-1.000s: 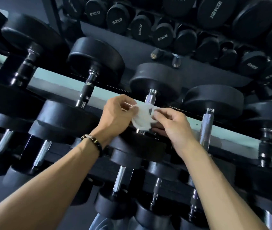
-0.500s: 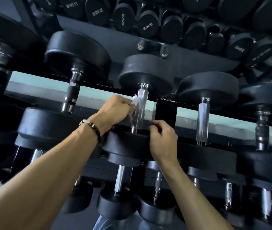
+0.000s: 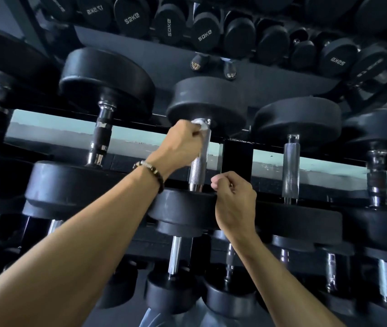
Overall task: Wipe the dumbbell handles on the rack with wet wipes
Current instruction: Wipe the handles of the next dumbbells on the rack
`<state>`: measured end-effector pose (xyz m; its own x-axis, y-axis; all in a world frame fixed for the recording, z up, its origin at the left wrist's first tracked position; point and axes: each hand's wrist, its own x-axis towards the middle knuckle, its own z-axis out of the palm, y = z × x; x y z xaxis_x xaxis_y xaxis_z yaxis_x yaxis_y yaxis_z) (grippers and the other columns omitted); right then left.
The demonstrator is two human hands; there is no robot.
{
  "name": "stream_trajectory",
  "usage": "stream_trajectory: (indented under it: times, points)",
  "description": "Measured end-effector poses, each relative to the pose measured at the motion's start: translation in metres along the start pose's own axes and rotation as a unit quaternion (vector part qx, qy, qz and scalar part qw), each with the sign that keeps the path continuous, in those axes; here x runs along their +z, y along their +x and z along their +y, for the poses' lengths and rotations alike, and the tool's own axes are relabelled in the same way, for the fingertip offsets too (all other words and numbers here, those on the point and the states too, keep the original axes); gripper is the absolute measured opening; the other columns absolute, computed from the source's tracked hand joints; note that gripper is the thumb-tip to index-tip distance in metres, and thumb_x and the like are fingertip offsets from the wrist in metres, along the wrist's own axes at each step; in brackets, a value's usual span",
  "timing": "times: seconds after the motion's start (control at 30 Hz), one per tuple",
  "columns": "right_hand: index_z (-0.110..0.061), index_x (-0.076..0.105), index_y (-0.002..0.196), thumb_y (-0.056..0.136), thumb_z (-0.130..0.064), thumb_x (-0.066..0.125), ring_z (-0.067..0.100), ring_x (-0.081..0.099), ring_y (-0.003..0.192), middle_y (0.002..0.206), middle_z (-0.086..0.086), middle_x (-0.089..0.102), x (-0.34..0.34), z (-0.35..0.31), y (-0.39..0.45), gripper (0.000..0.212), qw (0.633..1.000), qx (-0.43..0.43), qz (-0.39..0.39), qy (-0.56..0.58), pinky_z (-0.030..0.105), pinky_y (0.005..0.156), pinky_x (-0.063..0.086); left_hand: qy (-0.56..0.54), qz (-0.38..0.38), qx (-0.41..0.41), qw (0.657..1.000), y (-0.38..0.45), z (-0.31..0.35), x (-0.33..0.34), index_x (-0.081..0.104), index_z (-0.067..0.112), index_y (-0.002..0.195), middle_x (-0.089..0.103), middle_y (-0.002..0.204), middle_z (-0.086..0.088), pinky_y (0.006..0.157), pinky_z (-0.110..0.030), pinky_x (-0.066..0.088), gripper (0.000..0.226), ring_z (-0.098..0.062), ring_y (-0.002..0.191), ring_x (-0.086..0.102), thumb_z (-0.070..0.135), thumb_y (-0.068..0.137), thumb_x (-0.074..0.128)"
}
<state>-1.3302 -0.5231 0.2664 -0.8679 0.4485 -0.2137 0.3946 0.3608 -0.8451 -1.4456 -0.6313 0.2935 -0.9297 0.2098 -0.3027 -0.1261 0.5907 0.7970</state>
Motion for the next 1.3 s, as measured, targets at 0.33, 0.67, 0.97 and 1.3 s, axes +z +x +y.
stream_trajectory:
  times: [0.33,0.67,0.97,1.3]
  points:
    - [-0.012,0.068,0.073,0.093,-0.010,0.049,0.007,0.057,0.062,0.070,-0.005,0.068,0.000,0.001,-0.001,0.028,1.000,-0.011,0.000,0.004,0.017,0.055,0.039,0.008,0.004,-0.003,1.000,0.008,-0.004,0.003,0.057,0.001,0.067,0.055,0.067,-0.008,0.062,-0.030,0.046,0.033,-0.023,0.066,0.050,0.008,0.097,0.046]
    - [-0.011,0.067,0.074,0.094,-0.010,0.054,0.003,0.054,0.058,0.067,-0.004,0.065,-0.001,0.002,0.000,0.023,0.999,-0.031,-0.009,0.004,0.013,0.053,0.038,-0.109,-0.013,-0.051,0.993,0.019,-0.019,0.006,0.064,-0.001,0.079,0.055,0.074,-0.007,0.076,-0.033,0.053,0.029,-0.019,0.072,0.053,0.012,0.100,0.049]
    - [-0.028,0.059,0.073,0.091,-0.044,0.047,0.010,0.058,0.076,0.079,-0.006,0.060,-0.005,0.016,-0.008,0.027,0.994,-0.105,-0.041,-0.004,0.030,0.070,0.049,-0.119,-0.120,-0.113,0.979,-0.019,-0.035,0.002,0.068,0.008,0.075,0.071,0.063,0.003,0.066,-0.027,0.058,0.033,-0.013,0.061,0.068,0.020,0.102,0.052]
    - [-0.014,0.068,0.094,0.089,-0.058,0.039,0.014,0.057,0.092,0.096,-0.003,0.061,-0.002,0.026,-0.012,0.052,0.992,-0.119,-0.019,-0.035,0.034,0.083,0.047,-0.086,-0.074,-0.124,0.986,-0.007,-0.020,0.003,0.068,0.000,0.081,0.071,0.078,-0.012,0.070,-0.035,0.059,0.032,-0.028,0.074,0.072,0.017,0.102,0.050]
